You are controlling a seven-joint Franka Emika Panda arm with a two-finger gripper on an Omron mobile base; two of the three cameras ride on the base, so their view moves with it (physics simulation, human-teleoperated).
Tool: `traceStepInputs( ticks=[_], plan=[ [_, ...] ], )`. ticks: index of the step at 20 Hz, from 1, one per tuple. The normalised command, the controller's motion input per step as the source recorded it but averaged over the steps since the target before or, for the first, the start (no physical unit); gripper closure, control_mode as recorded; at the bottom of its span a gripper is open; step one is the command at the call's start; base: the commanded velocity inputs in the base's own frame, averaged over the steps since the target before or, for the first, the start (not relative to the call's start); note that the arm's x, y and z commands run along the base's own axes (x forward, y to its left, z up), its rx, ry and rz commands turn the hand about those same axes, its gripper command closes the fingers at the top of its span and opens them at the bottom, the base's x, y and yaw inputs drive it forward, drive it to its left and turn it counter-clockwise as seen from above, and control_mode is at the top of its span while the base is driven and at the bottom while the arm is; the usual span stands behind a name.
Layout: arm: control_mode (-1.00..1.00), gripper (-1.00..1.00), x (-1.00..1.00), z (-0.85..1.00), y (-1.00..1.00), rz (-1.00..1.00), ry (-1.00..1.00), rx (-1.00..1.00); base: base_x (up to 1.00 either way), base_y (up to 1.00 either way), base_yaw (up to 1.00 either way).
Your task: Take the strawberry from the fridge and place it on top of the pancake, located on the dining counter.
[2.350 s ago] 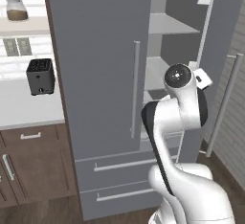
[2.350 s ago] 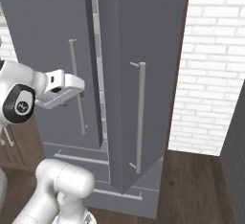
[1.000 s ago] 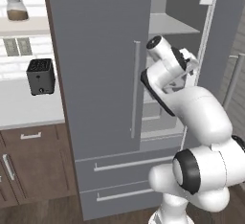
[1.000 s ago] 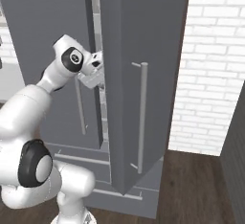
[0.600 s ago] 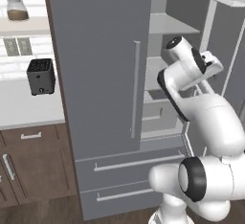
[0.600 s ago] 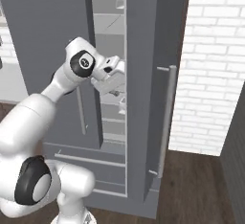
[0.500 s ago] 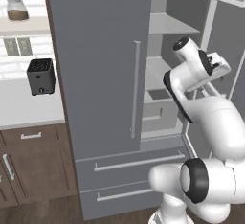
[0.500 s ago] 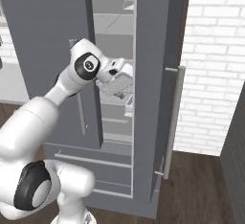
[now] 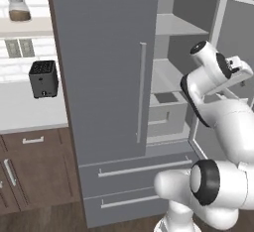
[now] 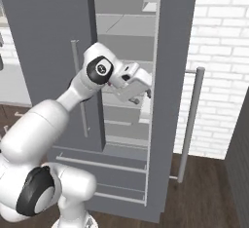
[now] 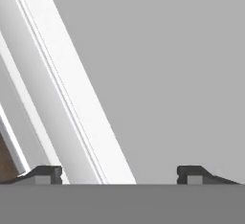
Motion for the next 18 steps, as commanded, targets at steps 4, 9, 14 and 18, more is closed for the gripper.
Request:
traceStepInputs(
  ticks=[4, 9, 14, 18],
  plan=[
    [-1.00, -1.00, -0.65, 0.13, -0.03, 0.01, -0.20, 0.04, 0.00, 0.00, 0.00],
    [-1.00, -1.00, -0.75, 0.20, 0.64, 0.00, -0.20, 0.01, 0.00, 0.00, 0.00],
    [-1.00, -1.00, -0.44, 0.00, 1.00, 0.01, -0.16, 0.03, 0.00, 0.00, 0.00],
    [-1.00, -1.00, -0.28, -0.09, 0.88, 0.05, -0.20, 0.17, 0.00, 0.00, 0.00]
  ],
)
